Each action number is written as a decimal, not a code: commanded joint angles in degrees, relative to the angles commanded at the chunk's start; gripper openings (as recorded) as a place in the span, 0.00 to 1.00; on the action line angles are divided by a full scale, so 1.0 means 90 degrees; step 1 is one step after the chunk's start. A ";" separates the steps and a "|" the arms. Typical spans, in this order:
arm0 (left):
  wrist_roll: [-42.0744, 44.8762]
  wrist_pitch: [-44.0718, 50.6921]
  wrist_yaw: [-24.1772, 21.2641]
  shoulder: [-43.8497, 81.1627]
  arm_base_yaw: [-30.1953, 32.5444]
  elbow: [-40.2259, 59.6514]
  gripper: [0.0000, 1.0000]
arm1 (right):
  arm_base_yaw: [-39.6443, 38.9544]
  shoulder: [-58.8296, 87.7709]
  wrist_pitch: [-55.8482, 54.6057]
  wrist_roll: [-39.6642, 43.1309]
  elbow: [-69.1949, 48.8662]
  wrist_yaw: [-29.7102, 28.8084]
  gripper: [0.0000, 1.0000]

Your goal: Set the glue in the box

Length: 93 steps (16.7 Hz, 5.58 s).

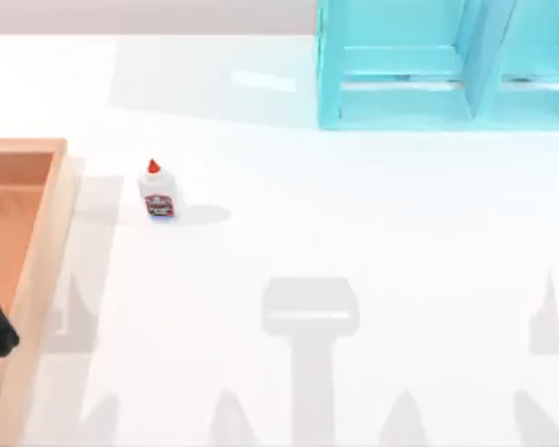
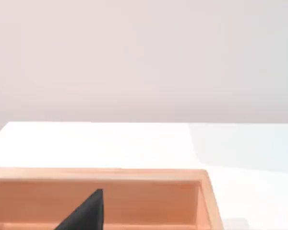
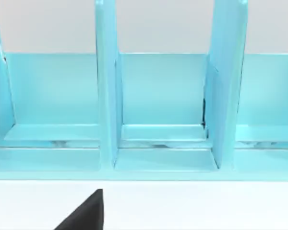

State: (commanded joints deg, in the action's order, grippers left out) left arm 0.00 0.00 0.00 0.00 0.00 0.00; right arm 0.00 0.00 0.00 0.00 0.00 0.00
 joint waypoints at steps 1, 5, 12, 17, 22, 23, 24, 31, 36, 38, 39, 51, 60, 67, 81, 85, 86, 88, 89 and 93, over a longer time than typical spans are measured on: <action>0.0000 0.0000 0.0000 0.0000 0.0000 0.0000 1.00 | 0.0000 0.0000 0.0000 0.0000 0.0000 0.0000 1.00; -0.0014 -0.0321 0.0102 0.0384 0.0133 0.0104 1.00 | 0.0000 0.0000 0.0000 0.0000 0.0000 0.0000 1.00; -0.0193 -0.2777 0.0883 0.3453 0.1036 0.0673 1.00 | 0.0000 0.0000 0.0000 0.0000 0.0000 0.0000 1.00; -0.0378 -0.5072 0.1680 0.6567 0.1916 0.1148 1.00 | 0.0000 0.0000 0.0000 0.0000 0.0000 0.0000 1.00; -0.0575 -0.7276 0.2463 0.9657 0.2782 0.1576 1.00 | 0.0000 0.0000 0.0000 0.0000 0.0000 0.0000 1.00; -0.0613 -0.7683 0.2608 1.0231 0.2943 0.1655 1.00 | 0.0000 0.0000 0.0000 0.0000 0.0000 0.0000 1.00; -0.0650 -0.8073 0.2747 1.0778 0.3096 0.1730 1.00 | 0.0000 0.0000 0.0000 0.0000 0.0000 0.0000 1.00; -0.0831 -1.0054 0.3465 1.3576 0.3840 0.2100 1.00 | 0.0000 0.0000 0.0000 0.0000 0.0000 0.0000 1.00; -0.0868 -1.0368 0.3565 1.4002 0.3946 0.2149 1.00 | 0.0000 0.0000 0.0000 0.0000 0.0000 0.0000 1.00; -0.0868 -1.0368 0.3565 1.4002 0.3946 0.2149 1.00 | 0.0000 0.0000 0.0000 0.0000 0.0000 0.0000 1.00; -0.0864 -1.0353 0.3556 1.3987 0.3916 0.2124 1.00 | 0.0000 0.0000 0.0000 0.0000 0.0000 0.0000 1.00; -0.0620 -0.9147 0.2573 1.4864 0.2941 0.4342 1.00 | 0.0000 0.0000 0.0000 0.0000 0.0000 0.0000 1.00; -0.0603 -0.9054 0.2500 1.4925 0.2867 0.4498 0.70 | 0.0000 0.0000 0.0000 0.0000 0.0000 0.0000 1.00; -0.0603 -0.9054 0.2500 1.4925 0.2867 0.4498 0.17 | 0.0000 0.0000 0.0000 0.0000 0.0000 0.0000 1.00; -0.0593 -0.8802 0.2499 1.4672 0.2876 0.4467 0.00 | 0.0000 0.0000 0.0000 0.0000 0.0000 0.0000 1.00; -0.0587 -0.7786 0.2508 1.3581 0.2871 0.4425 0.00 | 0.0000 0.0000 0.0000 0.0000 0.0000 0.0000 1.00; -0.0586 -0.7483 0.2510 1.3242 0.2870 0.4416 0.00 | 0.0000 0.0000 0.0000 0.0000 0.0000 0.0000 1.00; -0.0584 -0.6905 0.2516 1.2633 0.2866 0.4396 0.00 | 0.0000 0.0000 0.0000 0.0000 0.0000 0.0000 1.00; -0.0582 -0.6675 0.2520 1.2406 0.2866 0.4387 0.00 | 0.0000 0.0000 0.0000 0.0000 0.0000 0.0000 1.00; -0.0579 -0.6385 0.2530 1.2119 0.2870 0.4370 0.00 | 0.0000 0.0000 0.0000 0.0000 0.0000 0.0000 1.00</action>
State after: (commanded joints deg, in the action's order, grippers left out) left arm -5.21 -57.46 22.77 109.07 25.83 39.33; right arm 0.00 0.00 0.00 0.00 0.00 0.00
